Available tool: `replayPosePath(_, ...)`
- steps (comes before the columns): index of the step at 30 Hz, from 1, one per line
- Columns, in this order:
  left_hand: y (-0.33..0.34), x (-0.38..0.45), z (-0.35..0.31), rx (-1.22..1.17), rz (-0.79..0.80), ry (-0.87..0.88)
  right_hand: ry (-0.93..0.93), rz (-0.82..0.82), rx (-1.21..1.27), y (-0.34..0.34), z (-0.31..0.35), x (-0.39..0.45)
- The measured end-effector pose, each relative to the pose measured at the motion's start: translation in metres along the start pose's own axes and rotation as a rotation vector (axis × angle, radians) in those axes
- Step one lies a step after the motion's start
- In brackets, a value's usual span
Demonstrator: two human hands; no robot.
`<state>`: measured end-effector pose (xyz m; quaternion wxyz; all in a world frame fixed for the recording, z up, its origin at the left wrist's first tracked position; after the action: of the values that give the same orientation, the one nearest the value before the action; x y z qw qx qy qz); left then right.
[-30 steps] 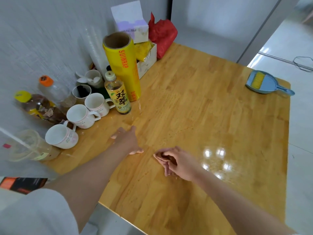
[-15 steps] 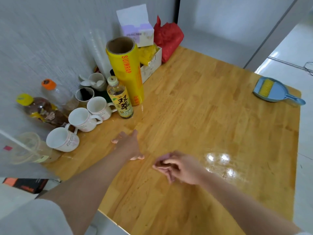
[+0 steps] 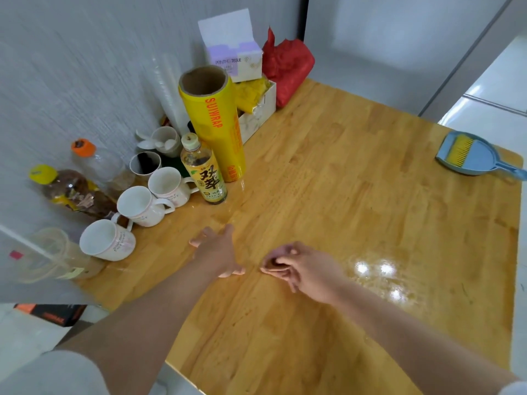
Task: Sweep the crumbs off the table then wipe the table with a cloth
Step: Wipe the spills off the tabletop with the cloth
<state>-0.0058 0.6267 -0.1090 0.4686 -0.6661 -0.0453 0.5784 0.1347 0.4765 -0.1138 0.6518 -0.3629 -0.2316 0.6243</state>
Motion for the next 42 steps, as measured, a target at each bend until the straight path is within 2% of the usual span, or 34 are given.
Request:
replayPosePath(2,0.001,0.002,-0.001,-0.004,0.0,0.005,0.202,-0.186,0.05,-0.05,-0.055,-0.015)
replayPosePath(4,0.002,0.006,-0.001,-0.008,0.011,0.004,0.62,-0.531,0.085,-0.111,-0.127,-0.049)
replayPosePath(6,0.0,0.006,-0.002,0.016,0.03,-0.007,1.016,-0.823,0.159,-0.124,-0.161,-0.082)
replayPosePath(7,-0.001,0.007,-0.003,0.038,0.035,-0.012,1.052,-0.864,0.162,-0.114,-0.154,-0.078)
replayPosePath(8,-0.002,0.007,-0.003,0.06,0.039,-0.009,0.952,-0.833,0.174,-0.097,-0.137,-0.059)
replayPosePath(9,-0.002,0.007,-0.004,0.074,0.042,-0.003,0.741,-0.732,0.196,-0.079,-0.11,-0.033)
replayPosePath(11,-0.004,0.009,-0.005,0.123,0.023,0.011,0.278,-0.352,0.205,-0.033,-0.043,0.007)
replayPosePath(12,-0.005,0.009,-0.006,0.142,0.001,0.022,0.126,-0.153,0.155,-0.013,-0.023,0.01)
replayPosePath(13,-0.008,0.01,-0.006,0.147,-0.029,0.04,0.031,-0.035,0.095,-0.007,-0.021,0.009)
replayPosePath(14,-0.012,0.013,-0.009,0.129,-0.063,0.067,0.031,-0.02,0.081,-0.017,-0.033,0.006)
replayPosePath(16,-0.025,0.019,-0.015,0.058,-0.133,0.125,0.218,-0.212,0.106,-0.065,-0.082,0.003)
replayPosePath(17,-0.032,0.024,-0.018,0.037,-0.156,0.149,0.402,-0.395,0.114,-0.097,-0.113,-0.002)
replayPosePath(19,-0.04,0.031,-0.023,0.044,-0.155,0.163,0.883,-0.765,0.178,-0.141,-0.165,-0.029)
replayPosePath(20,-0.041,0.034,-0.025,0.047,-0.14,0.161,1.025,-0.849,0.201,-0.142,-0.172,-0.033)
replayPosePath(21,-0.04,0.037,-0.027,0.049,-0.125,0.157,1.016,-0.889,0.187,-0.138,-0.165,-0.023)
replayPosePath(22,-0.039,0.039,-0.029,0.055,-0.12,0.156,0.882,-0.888,0.18,-0.129,-0.15,-0.004)
replayPosePath(23,-0.04,0.041,-0.03,0.067,-0.119,0.155,0.695,-0.809,0.201,-0.115,-0.127,0.02)
replayPosePath(26,-0.041,0.045,-0.03,0.101,-0.128,0.146,0.188,-0.248,0.157,-0.04,-0.051,0.066)
replayPosePath(27,-0.042,0.045,-0.03,0.105,-0.137,0.149,0.052,-0.109,0.079,-0.027,-0.038,0.068)
replayPosePath(28,-0.042,0.045,-0.03,0.108,-0.146,0.155,-0.038,-0.052,0.059,-0.032,-0.038,0.069)
replayPosePath(29,-0.041,0.047,-0.03,0.109,-0.154,0.159,-0.053,-0.05,0.077,-0.048,-0.051,0.074)
replayPosePath(30,-0.04,0.047,-0.03,0.112,-0.161,0.162,0.008,-0.102,0.113,-0.071,-0.071,0.08)
replayPosePath(31,-0.04,0.049,-0.029,0.108,-0.167,0.162,0.131,-0.244,0.137,-0.103,-0.099,0.09)
replayPosePath(33,-0.04,0.051,-0.027,0.103,-0.169,0.168,0.597,-0.641,0.153,-0.157,-0.156,0.086)
replayPosePath(34,-0.041,0.051,-0.028,0.115,-0.169,0.176,0.785,-0.764,0.173,-0.16,-0.166,0.082)
replayPosePath(35,-0.041,0.051,-0.027,0.135,-0.169,0.181,0.809,-0.785,0.148,-0.149,-0.154,0.091)
replayPosePath(37,-0.044,0.049,-0.025,0.179,-0.185,0.19,0.547,-0.593,0.117,-0.101,-0.096,0.119)
replayPosePath(39,-0.047,0.047,-0.021,0.226,-0.189,0.21,0.16,-0.256,0.031,-0.041,-0.034,0.125)
replayPosePath(40,-0.048,0.047,-0.019,0.248,-0.186,0.229,0.037,-0.143,-0.005,-0.025,-0.021,0.119)
replayPosePath(41,-0.049,0.047,-0.018,0.271,-0.178,0.249,-0.029,-0.112,-0.016,-0.029,-0.021,0.116)
replayPosePath(42,-0.049,0.046,-0.016,0.296,-0.173,0.266,-0.028,-0.153,0.016,-0.045,-0.034,0.117)
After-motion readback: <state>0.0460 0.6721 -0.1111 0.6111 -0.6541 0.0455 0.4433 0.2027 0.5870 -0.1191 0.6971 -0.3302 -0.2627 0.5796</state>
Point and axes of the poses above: each hand's wrist, its own x-axis towards the middle knuckle, its own y-axis out of the palm, z = x × y, the point moved 7 cm from there along x, towards the middle knuckle, and after that the axes turned 11 degrees about x, right-handed, at the moved point
